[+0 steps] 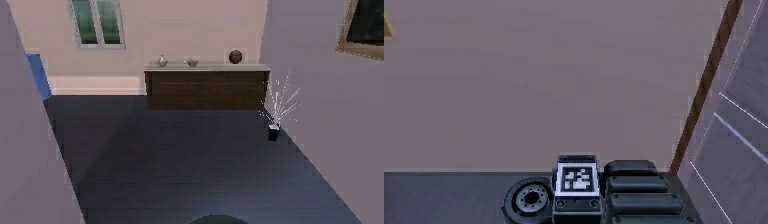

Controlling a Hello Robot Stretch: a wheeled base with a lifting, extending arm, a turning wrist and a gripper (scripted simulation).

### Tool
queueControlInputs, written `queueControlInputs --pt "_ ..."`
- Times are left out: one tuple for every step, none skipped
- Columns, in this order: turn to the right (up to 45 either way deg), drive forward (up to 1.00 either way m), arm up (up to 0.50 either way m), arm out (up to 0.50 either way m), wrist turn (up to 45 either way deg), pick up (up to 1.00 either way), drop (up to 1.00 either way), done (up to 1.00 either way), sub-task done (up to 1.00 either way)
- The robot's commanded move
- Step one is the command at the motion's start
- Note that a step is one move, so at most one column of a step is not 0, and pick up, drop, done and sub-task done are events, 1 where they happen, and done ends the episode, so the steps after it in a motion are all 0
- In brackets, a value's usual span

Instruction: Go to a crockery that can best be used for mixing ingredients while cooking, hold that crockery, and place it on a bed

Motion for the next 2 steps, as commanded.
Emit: queueControlInputs --pt "0.0 0.70 0.00 0.00 0.0 0.00 0.00 0.00 0.00" --pt "-42.0 0.00 0.00 0.00 0.0 0.00 0.00 0.00 0.00"
